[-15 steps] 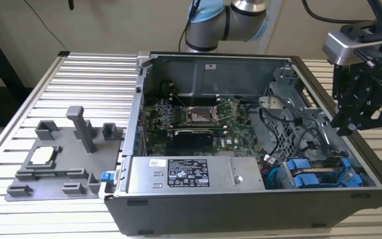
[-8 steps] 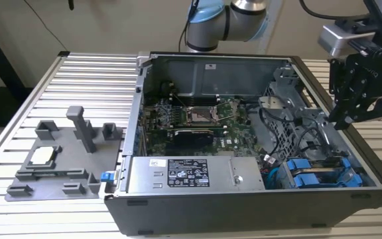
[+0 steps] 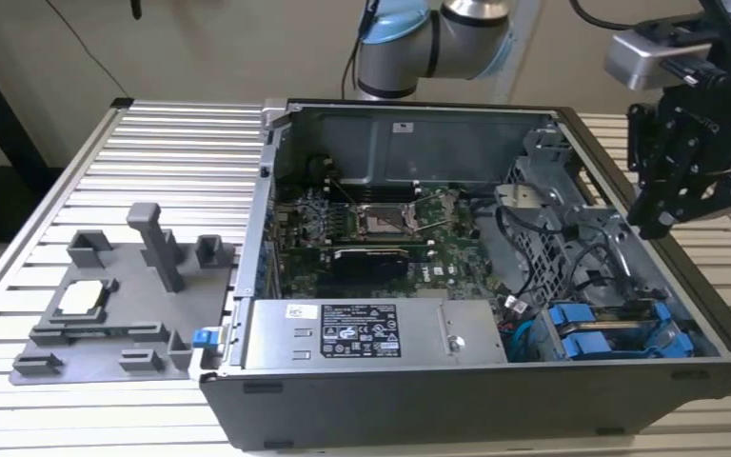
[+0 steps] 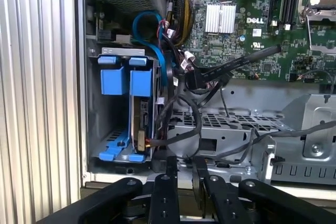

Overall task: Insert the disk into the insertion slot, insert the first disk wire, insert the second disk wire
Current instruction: 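Insert the first disk wire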

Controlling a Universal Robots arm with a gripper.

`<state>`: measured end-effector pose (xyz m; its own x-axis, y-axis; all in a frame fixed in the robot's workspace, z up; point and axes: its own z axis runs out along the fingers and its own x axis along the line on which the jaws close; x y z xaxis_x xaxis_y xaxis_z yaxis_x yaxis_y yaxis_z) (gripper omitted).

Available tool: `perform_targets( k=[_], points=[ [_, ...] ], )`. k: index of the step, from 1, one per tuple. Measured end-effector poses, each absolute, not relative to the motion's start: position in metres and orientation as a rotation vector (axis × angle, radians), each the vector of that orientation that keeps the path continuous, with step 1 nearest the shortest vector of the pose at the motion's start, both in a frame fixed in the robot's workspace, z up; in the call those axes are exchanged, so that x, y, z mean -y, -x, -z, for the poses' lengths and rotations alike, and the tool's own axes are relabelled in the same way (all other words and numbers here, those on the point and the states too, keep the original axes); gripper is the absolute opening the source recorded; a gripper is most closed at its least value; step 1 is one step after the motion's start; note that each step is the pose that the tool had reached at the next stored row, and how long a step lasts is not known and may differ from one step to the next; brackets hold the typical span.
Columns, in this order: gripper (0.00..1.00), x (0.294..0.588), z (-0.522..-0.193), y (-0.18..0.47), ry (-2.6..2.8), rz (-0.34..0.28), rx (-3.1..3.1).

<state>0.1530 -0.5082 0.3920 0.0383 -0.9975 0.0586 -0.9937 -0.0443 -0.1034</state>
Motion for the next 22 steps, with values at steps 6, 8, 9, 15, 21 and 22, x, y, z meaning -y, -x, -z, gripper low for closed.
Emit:
perform_targets(
  k=[6,8,9,15,21,22],
  points=[
    [0.27,0.506,-0.392,-0.153,2.242,0.185,-2.151],
    [0.27,0.506,-0.392,-0.153,2.243,0.186,-2.151],
    [0.27,0.506,-0.392,-0.151,2.243,0.186,-2.151],
    [0.27,0.504,-0.392,-0.139,2.242,0.189,-2.15],
    [0.27,0.498,-0.392,-0.125,2.252,0.224,-2.157],
    [0.27,0.496,-0.392,-0.123,2.255,0.233,-2.159]
  ],
)
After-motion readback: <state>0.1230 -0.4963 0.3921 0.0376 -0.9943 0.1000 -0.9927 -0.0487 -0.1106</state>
